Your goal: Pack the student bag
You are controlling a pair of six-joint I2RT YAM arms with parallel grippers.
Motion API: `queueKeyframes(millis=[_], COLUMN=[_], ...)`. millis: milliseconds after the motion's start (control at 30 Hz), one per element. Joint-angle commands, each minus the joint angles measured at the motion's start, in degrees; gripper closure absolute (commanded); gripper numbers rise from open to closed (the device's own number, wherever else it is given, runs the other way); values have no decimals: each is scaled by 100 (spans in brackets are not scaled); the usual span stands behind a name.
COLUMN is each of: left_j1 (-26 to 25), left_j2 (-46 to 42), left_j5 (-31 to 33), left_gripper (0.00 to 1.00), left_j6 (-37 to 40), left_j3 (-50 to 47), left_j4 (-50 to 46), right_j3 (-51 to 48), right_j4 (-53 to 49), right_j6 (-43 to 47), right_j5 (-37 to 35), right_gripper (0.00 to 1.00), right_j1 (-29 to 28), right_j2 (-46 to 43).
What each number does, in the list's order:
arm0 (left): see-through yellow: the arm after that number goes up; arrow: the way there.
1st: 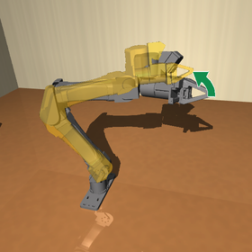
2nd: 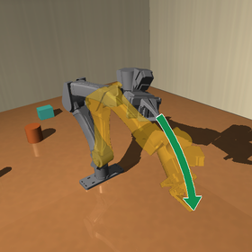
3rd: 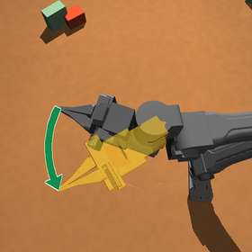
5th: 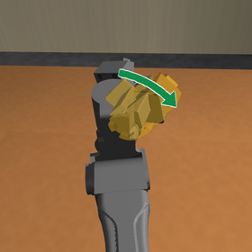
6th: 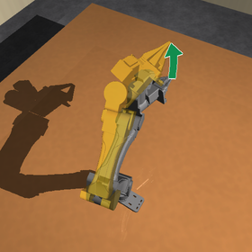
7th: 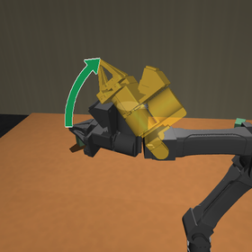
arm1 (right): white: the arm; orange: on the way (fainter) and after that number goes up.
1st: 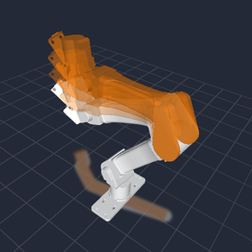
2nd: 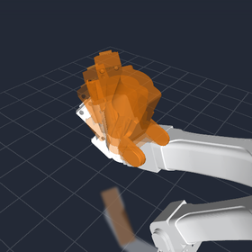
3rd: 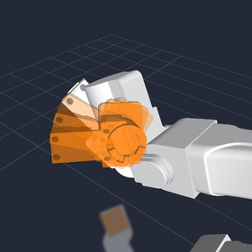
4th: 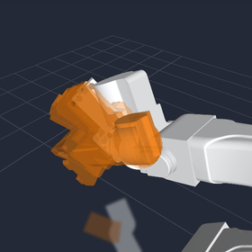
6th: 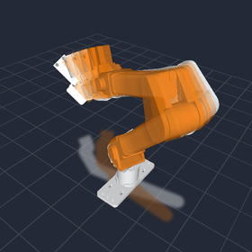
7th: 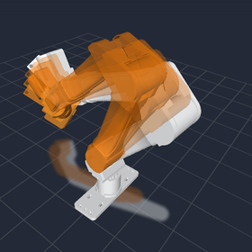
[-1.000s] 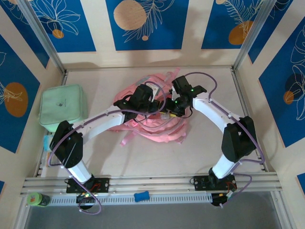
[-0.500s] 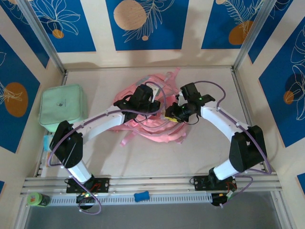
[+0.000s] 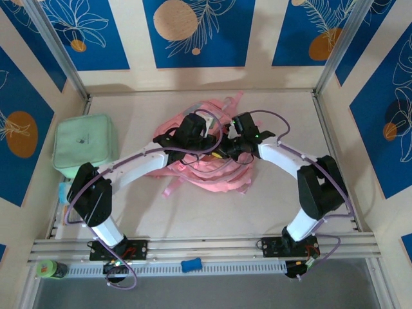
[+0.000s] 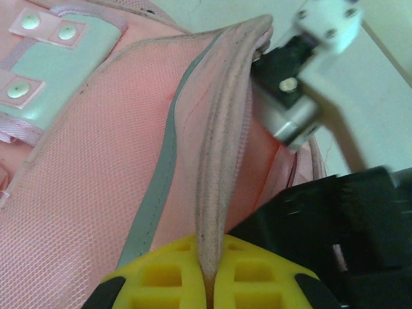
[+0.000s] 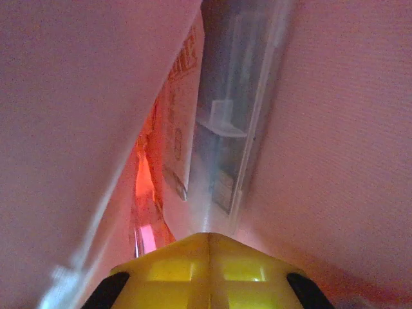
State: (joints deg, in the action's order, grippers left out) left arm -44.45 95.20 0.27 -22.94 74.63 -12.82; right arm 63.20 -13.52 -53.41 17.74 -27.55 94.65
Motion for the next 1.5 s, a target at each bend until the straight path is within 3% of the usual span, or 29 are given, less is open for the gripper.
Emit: queueKeyframes(millis=[0,300,467,500,633,700,800,967,1033,1100,1333,1467], left_j1=[-64,-64,-55,-62,-40,-38,81,755,1034,1316,1746,1755], left_j2=[-300,-266,-59,-48,-243,-635,-1290,-1750,-1804,-1769,-1302,-1003], left_j5=[-294,-265,-370,-525,-1564,-1850,-1593,-1155,-1186,-1330,-1576,-1478], left_gripper=[100,100,100,98,64,57,49,47,47,46,49,50], left_j6=[-176,-255,-248,-231,-433,-642,-861,-1171,-1277,-1374,-1830,-2038], left_j3=[223,141,183,188,32,-379,-1009,-1733,-2060,-2277,-2667,-2820], left_j4=[502,496,31,34,168,638,1010,663,884,1101,1857,2261], right_j3=[-142,-1099,-1167,-1136,-1120,-1038,-878,-561,-507,-450,630,877], right_j4=[1028,622,-715,-942,-1614,-2054,-2506,-2704,-2519,-2252,-2058,-1823], right_j6=[-392,-55,566,733,1278,1346,1337,750,442,160,-309,-582], right_j5=[199,-138,-463,-548,-1011,-1377,-1879,-2890,-3145,-3312,-4307,-4577], right_gripper=[93,84,81,81,78,73,72,60,51,49,47,48], right_j1=[-140,358,805,828,733,587,219,-1143,-1620,-1950,-2824,-2927], right_j2=[20,-1392,-2119,-2207,-2648,-2747,-2746,-2518,-2314,-2003,-556,-16])
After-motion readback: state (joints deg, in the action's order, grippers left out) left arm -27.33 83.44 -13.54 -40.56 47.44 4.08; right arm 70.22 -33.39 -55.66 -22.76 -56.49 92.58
